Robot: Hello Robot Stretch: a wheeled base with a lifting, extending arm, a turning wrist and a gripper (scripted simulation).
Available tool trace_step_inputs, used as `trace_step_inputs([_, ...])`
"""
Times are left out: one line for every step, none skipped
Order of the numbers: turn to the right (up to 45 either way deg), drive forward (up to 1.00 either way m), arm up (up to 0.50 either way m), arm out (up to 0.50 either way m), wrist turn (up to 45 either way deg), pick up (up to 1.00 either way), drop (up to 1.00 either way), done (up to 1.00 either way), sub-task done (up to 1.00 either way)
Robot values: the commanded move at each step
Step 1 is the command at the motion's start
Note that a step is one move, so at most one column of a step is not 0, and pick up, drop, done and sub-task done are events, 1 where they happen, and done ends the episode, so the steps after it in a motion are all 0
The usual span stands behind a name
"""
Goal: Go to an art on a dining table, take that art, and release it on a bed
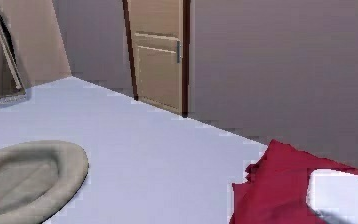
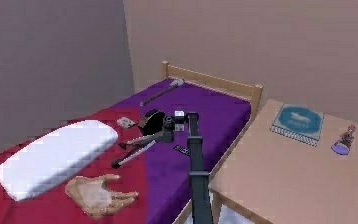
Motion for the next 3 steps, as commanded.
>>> trace_step_inputs([0.0,0.0,0.1,0.0,0.0,0.0,0.0,0.0,0.0])
trace_step_inputs([0.0,0.0,0.0,-0.08,0.0,0.0,0.0,0.0,0.0])
trace_step_inputs([0.0,0.0,0.0,0.0,0.0,0.0,0.0,1.0,0.0])
